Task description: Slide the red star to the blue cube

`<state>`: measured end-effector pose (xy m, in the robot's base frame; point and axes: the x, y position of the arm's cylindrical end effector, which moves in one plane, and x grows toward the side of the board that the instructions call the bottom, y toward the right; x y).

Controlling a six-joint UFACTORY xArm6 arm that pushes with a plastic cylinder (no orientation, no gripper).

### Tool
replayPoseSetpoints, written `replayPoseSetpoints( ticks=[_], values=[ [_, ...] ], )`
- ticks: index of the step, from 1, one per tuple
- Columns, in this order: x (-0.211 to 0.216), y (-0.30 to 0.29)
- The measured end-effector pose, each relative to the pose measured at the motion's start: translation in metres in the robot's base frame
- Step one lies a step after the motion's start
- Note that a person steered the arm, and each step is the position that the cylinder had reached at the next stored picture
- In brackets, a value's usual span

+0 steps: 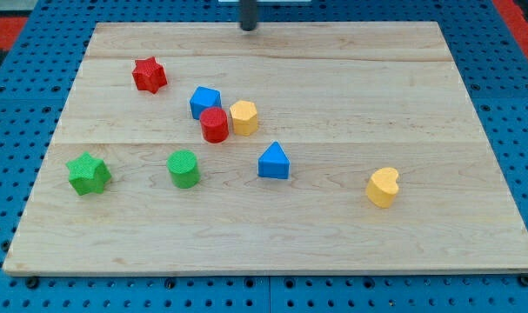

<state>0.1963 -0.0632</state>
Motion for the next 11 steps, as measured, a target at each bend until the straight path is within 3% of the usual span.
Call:
replayPoseSetpoints(
  ticks=[1,3,5,7,11],
  values=[
    [0.033,-0.093],
    [0.121,-0.137],
    [0.098,-0.142],
    [0.162,-0.1],
    [0.165,-0.087]
  ],
)
